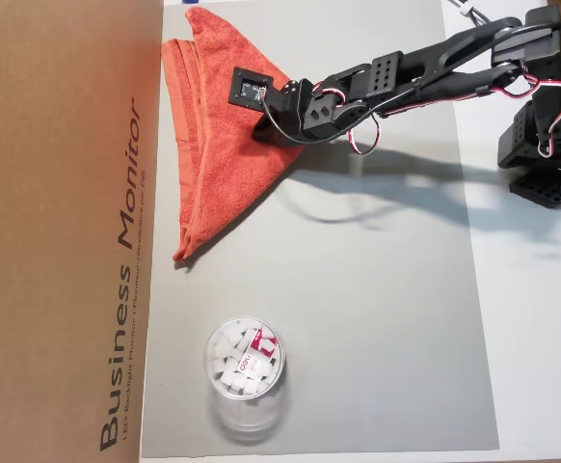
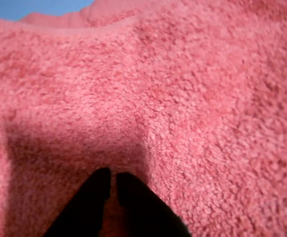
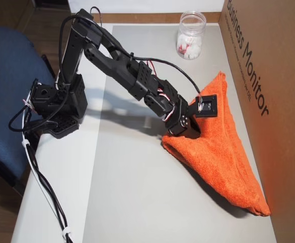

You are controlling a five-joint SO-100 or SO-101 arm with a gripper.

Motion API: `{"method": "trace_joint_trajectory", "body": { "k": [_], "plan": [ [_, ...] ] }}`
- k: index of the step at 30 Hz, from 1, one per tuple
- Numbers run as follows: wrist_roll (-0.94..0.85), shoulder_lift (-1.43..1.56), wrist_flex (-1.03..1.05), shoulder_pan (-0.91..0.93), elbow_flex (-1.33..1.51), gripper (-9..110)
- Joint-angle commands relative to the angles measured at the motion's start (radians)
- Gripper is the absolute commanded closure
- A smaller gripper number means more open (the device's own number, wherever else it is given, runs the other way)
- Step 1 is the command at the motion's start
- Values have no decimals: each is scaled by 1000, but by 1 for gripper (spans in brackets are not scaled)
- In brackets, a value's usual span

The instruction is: Fold the blanket.

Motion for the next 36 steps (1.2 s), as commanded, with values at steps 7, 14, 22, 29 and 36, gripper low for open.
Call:
{"method": "trace_joint_trajectory", "body": {
  "k": [7,14,22,29,36],
  "plan": [
    [107,-29,-282,5,150,101],
    [26,-6,-345,21,250,101],
    [28,112,-235,29,331,101],
    [28,221,-227,38,466,101],
    [28,328,-227,40,413,101]
  ]
}}
